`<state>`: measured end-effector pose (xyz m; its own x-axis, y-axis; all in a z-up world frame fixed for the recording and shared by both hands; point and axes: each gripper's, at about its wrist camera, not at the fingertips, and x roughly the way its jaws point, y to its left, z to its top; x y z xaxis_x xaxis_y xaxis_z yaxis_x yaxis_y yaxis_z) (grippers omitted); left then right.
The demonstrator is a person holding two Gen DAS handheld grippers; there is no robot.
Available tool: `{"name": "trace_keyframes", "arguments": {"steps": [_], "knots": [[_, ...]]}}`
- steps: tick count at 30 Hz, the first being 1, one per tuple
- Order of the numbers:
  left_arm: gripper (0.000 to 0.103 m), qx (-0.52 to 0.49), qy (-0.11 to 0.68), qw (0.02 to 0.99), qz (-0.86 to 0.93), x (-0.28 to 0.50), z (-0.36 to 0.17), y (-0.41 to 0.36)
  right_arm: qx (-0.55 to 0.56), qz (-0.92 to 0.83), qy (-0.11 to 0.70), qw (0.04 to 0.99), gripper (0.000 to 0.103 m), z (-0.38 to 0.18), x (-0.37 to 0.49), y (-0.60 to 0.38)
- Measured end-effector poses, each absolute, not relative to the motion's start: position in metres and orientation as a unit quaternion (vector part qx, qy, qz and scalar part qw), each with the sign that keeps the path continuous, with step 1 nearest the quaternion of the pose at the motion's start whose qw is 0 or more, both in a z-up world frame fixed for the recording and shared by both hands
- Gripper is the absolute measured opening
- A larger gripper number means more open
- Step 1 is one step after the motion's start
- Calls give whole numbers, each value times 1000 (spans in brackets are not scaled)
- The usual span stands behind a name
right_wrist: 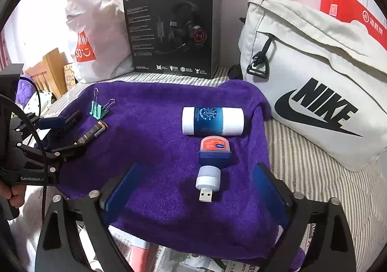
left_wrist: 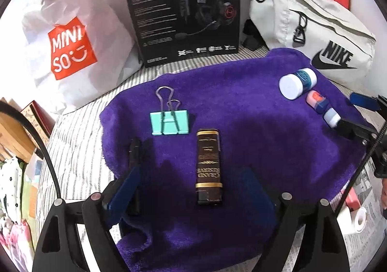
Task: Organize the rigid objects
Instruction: 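Open both tools and withdraw them from the towel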
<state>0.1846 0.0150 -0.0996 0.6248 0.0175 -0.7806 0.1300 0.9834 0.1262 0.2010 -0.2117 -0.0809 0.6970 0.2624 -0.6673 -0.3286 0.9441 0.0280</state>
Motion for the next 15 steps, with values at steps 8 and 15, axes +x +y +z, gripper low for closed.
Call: {"name": "trace_keyframes", "arguments": {"steps": [8, 15], "knots": [[87, 62, 440, 896, -16, 190, -95, 26, -30, 167, 356, 919, 102, -78, 202, -214], [87, 74, 438, 896, 2, 185, -78, 25, -9, 183, 344, 921, 103, -65, 198, -217]]}}
